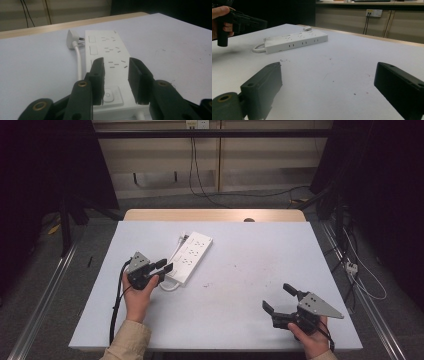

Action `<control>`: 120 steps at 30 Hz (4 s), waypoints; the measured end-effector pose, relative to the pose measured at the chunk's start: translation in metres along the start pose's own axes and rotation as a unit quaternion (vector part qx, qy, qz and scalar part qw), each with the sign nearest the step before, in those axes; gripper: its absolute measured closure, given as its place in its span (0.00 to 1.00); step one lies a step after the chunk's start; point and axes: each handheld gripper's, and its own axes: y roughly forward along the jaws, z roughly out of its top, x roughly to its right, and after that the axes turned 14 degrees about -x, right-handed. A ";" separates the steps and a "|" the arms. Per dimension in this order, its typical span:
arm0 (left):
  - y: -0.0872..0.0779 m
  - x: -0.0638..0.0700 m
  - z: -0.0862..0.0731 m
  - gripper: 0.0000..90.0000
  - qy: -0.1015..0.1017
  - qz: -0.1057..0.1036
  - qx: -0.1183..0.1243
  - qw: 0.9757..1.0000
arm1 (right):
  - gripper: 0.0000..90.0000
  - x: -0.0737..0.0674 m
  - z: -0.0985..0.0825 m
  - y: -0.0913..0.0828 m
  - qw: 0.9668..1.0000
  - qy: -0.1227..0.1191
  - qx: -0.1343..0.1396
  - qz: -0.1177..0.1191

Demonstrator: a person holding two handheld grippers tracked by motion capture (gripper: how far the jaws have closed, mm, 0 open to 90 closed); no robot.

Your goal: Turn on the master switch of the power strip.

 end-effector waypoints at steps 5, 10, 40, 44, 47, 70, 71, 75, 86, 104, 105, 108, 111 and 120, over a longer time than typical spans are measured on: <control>0.001 -0.001 0.000 0.77 -0.004 -0.003 -0.002 1.000 | 0.08 0.000 0.000 0.000 1.000 0.000 0.000 0.000; 0.001 -0.001 0.000 0.79 -0.009 -0.007 -0.003 1.000 | 0.08 0.000 0.000 0.000 1.000 0.001 0.000 0.000; 0.007 -0.003 -0.002 0.91 -0.018 -0.012 -0.029 0.999 | 0.08 0.000 0.000 0.000 1.000 0.001 0.000 0.000; 0.007 -0.003 -0.002 0.92 -0.019 -0.012 -0.033 0.999 | 0.08 0.000 0.000 0.000 1.000 0.000 0.001 0.000; 0.008 -0.004 -0.003 0.94 -0.023 -0.011 -0.037 0.999 | 0.08 0.000 0.000 0.000 1.000 0.000 0.000 0.000; 0.015 -0.007 -0.004 1.00 -0.026 -0.004 -0.059 0.998 | 0.08 0.001 0.000 -0.001 1.000 0.000 0.001 0.000; 0.015 -0.007 -0.004 1.00 -0.026 -0.004 -0.059 0.998 | 0.08 0.001 0.000 -0.001 1.000 0.001 0.001 0.000; 0.016 -0.007 -0.005 1.00 -0.024 -0.002 -0.063 0.998 | 0.08 0.001 0.000 -0.001 1.000 0.001 0.001 0.000; 0.018 -0.007 -0.005 1.00 -0.026 0.002 -0.067 0.997 | 0.08 0.001 0.000 -0.001 1.000 -0.001 0.002 0.000; 0.020 -0.007 -0.006 1.00 -0.024 0.002 -0.068 0.997 | 0.08 0.001 0.000 -0.001 1.000 0.000 0.002 0.000; 0.020 -0.007 -0.006 1.00 -0.024 0.002 -0.068 0.997 | 0.08 0.001 0.000 -0.001 1.000 0.000 0.002 0.001; 0.020 -0.008 -0.006 1.00 -0.024 0.002 -0.070 0.997 | 0.08 0.000 0.000 -0.001 1.000 0.000 0.002 0.001; 0.020 -0.007 -0.006 1.00 -0.025 0.002 -0.069 0.997 | 0.08 0.000 0.000 -0.001 1.000 -0.001 0.001 0.001; 0.020 -0.008 -0.006 1.00 -0.025 0.001 -0.072 0.997 | 0.08 0.001 0.000 -0.001 1.000 0.000 0.001 0.001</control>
